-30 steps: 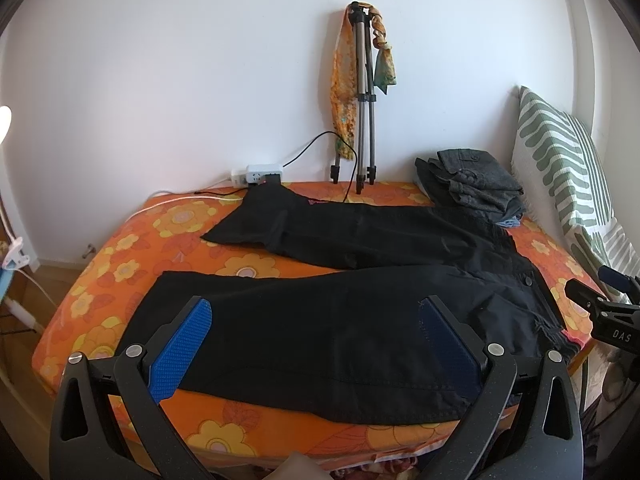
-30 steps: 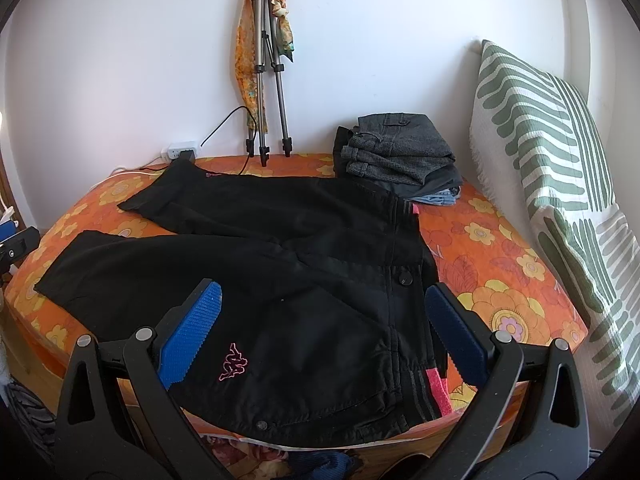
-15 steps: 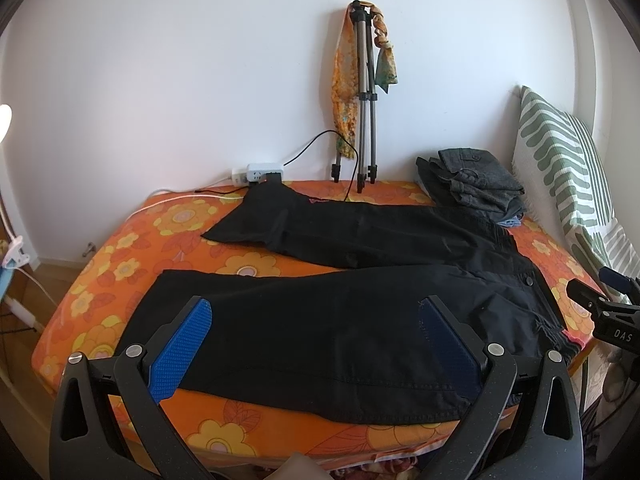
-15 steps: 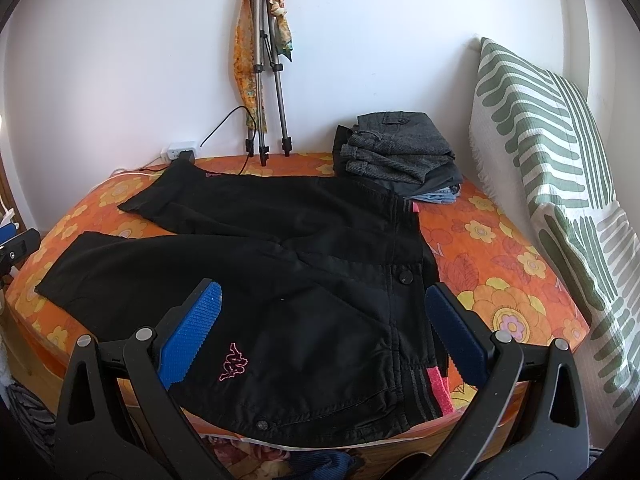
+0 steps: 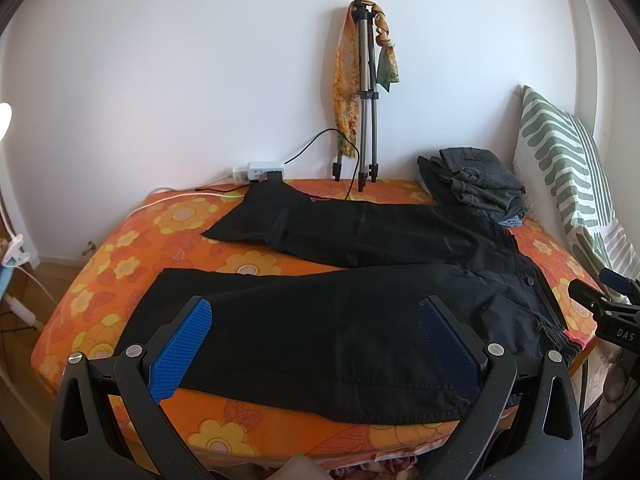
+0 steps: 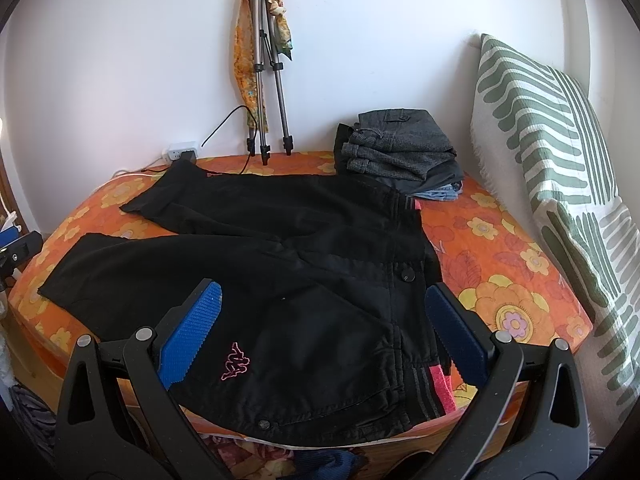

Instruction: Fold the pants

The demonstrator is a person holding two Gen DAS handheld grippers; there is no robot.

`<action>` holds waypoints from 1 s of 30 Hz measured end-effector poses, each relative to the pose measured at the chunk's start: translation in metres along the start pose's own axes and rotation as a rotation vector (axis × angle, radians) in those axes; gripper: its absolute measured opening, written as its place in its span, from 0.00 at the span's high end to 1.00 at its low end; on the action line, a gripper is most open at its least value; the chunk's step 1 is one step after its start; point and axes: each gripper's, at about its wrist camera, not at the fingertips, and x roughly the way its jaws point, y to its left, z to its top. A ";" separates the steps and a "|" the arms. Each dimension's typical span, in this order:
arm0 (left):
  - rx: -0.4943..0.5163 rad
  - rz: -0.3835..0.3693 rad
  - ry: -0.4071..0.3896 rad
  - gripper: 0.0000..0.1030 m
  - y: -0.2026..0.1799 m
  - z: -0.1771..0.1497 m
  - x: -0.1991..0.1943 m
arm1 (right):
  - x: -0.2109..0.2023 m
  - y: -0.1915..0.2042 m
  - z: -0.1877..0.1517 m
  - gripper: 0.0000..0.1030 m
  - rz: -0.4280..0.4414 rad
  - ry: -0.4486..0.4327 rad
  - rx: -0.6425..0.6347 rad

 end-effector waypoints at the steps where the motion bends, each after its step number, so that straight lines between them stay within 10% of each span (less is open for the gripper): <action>1: 0.000 0.000 0.001 0.00 0.000 0.000 0.000 | 0.000 0.000 0.000 0.00 0.001 0.000 0.001; 30: -0.069 -0.051 0.081 0.15 0.066 0.051 0.042 | 0.023 -0.014 0.064 0.00 0.108 -0.060 -0.122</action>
